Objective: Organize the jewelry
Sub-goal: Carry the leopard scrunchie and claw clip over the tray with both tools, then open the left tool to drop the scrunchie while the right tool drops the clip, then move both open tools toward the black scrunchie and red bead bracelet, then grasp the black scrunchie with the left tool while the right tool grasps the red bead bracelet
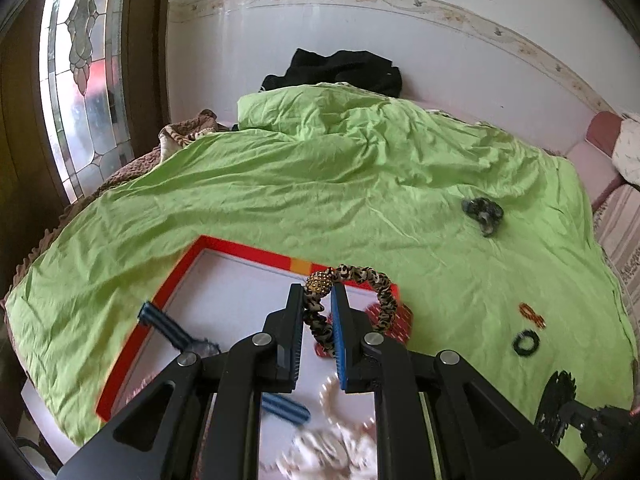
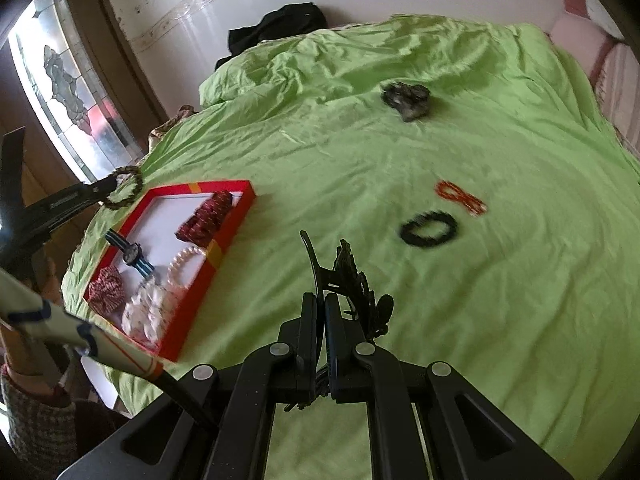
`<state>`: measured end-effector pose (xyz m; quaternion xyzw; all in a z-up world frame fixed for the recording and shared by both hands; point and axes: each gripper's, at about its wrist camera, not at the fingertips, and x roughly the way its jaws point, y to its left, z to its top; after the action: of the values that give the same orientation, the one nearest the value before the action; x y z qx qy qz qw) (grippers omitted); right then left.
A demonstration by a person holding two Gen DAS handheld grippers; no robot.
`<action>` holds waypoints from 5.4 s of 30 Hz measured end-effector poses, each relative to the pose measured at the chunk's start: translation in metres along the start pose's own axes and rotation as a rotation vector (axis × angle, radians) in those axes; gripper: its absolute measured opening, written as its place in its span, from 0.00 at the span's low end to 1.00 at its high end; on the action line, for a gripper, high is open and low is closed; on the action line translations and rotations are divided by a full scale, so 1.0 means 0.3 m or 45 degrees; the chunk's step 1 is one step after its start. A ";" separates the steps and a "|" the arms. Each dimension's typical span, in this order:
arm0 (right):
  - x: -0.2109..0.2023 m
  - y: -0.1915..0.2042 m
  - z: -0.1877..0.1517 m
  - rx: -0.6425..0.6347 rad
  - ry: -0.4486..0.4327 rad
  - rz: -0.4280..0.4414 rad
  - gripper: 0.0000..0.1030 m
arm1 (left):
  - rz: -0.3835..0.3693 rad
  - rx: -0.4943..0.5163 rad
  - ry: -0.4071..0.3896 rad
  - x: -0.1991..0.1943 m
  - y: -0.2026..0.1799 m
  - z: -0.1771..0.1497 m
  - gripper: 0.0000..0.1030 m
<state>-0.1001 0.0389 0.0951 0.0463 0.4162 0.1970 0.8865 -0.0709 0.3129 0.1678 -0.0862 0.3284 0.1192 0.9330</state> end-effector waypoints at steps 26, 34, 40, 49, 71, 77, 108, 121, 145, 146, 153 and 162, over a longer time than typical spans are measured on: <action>0.402 0.653 0.367 -0.322 0.063 0.150 0.05 | -0.019 -0.423 0.120 0.287 0.457 0.039 0.13; 0.613 0.701 0.396 -0.216 0.185 0.171 0.05 | -0.006 -0.453 0.175 0.359 0.495 0.020 0.12; 0.731 0.700 0.378 -0.161 0.268 0.174 0.05 | 0.017 -0.460 0.227 0.407 0.510 0.002 0.13; 0.768 0.739 0.380 -0.220 0.258 0.133 0.06 | 0.006 -0.497 0.241 0.422 0.528 -0.006 0.13; 0.556 0.679 0.404 -0.220 0.113 0.141 0.33 | 0.087 -0.426 0.133 0.309 0.497 0.035 0.31; 0.485 0.612 0.395 -0.189 0.093 0.128 0.34 | 0.121 -0.377 0.118 0.281 0.468 0.041 0.31; 0.090 -0.019 0.257 0.123 0.002 -0.147 0.41 | 0.165 0.004 0.069 0.166 0.115 0.002 0.40; -0.128 -0.275 0.161 0.252 -0.075 -0.247 0.46 | 0.015 0.131 0.007 0.067 -0.140 -0.047 0.41; 0.200 -0.632 0.177 0.341 0.005 -0.159 0.46 | -0.274 0.356 0.163 0.182 -0.554 -0.210 0.42; 0.227 -0.642 0.195 0.333 0.000 -0.155 0.46 | -0.288 0.374 0.168 0.191 -0.572 -0.219 0.42; 0.351 -0.626 0.254 0.210 0.009 -0.082 0.46 | -0.368 0.432 0.230 0.249 -0.631 -0.253 0.42; 0.372 -0.692 0.234 0.277 0.074 -0.133 0.08 | -0.429 0.370 0.336 0.295 -0.639 -0.260 0.42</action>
<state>0.0817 -0.1026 0.0092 0.1148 0.4625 0.1053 0.8728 0.0033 0.1255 0.0676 -0.0196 0.4420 -0.0985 0.8914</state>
